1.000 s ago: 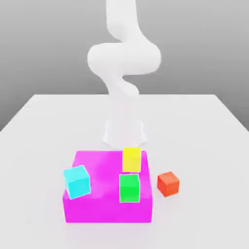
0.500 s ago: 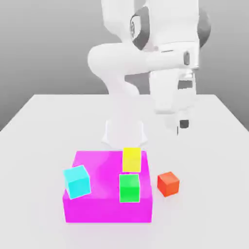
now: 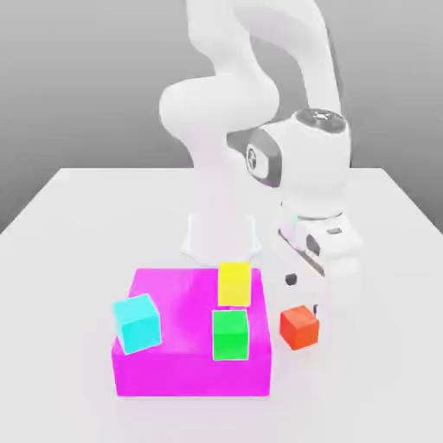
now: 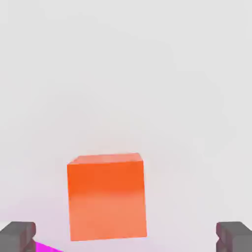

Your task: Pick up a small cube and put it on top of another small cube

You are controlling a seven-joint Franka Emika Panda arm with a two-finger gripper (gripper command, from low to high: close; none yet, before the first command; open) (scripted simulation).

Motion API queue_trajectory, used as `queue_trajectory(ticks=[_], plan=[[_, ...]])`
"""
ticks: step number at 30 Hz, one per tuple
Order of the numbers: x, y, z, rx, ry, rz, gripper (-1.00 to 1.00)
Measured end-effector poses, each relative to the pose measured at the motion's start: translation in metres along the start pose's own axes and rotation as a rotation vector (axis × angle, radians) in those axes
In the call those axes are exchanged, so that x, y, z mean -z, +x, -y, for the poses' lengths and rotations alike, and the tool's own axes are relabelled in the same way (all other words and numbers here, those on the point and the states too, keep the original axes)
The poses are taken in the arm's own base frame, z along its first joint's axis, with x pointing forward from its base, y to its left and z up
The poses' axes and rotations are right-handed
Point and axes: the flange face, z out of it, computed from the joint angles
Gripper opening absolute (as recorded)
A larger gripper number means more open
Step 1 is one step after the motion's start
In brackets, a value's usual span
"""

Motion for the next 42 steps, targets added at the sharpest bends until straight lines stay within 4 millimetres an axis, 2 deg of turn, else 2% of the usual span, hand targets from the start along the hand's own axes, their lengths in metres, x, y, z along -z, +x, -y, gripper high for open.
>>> queue_trajectory(ticks=[6, 7, 13, 15, 22, 24, 27, 31, 35, 40, 41, 42], plan=[[-0.046, -0.003, 0.000, 0.000, 0.002, 0.002, 0.00], [-0.050, -0.004, 0.001, 0.000, 0.003, 0.001, -1.00], [-0.052, -0.004, 0.001, 0.000, 0.005, 0.002, -1.00], [-0.044, -0.003, 0.000, -0.001, 0.003, 0.003, -1.00], [0.007, -0.003, 0.000, -0.001, 0.004, 0.002, -1.00], [0.025, 0.001, -0.016, -0.069, -0.008, -0.023, -1.00], [0.055, -0.005, -0.058, -0.263, -0.020, -0.052, -1.00], [0.097, -0.034, -0.114, -0.548, -0.025, -0.083, -1.00], [0.127, -0.085, -0.154, -0.810, -0.018, -0.075, -1.00], [0.162, -0.166, -0.186, -1.142, -0.001, -0.053, -1.00], [0.166, -0.183, -0.189, -1.207, 0.003, -0.043, -1.00], [0.162, -0.194, -0.187, -1.231, 0.005, -0.021, -1.00]])
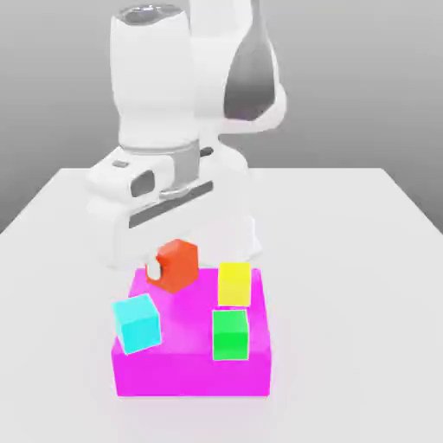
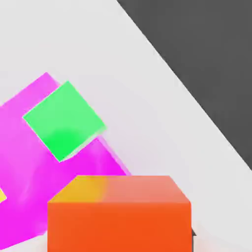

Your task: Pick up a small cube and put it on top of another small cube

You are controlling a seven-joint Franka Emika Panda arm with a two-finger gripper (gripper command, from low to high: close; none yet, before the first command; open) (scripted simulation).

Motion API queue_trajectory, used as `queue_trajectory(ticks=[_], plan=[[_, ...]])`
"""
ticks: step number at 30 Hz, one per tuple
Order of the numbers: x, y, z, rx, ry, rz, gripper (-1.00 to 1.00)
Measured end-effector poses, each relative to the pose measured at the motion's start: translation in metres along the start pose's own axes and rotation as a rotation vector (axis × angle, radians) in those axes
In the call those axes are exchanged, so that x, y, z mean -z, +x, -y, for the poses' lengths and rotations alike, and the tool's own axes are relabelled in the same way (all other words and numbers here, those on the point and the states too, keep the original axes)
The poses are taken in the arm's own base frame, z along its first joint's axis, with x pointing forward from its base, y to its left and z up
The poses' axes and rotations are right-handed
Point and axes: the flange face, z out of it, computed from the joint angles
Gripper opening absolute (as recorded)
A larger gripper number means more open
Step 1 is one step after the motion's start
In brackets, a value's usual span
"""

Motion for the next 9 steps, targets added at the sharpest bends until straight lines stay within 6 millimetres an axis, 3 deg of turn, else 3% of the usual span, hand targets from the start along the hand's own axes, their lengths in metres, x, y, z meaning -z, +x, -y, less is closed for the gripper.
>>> queue_trajectory(ticks=[5, 6, 9], plan=[[-0.056, -0.005, -0.009, -0.023, -0.009, 0.018, -1.00], [-0.064, -0.006, -0.009, -0.024, -0.011, 0.018, 1.00], [-0.064, -0.006, -0.009, -0.024, -0.011, 0.018, 1.00]])
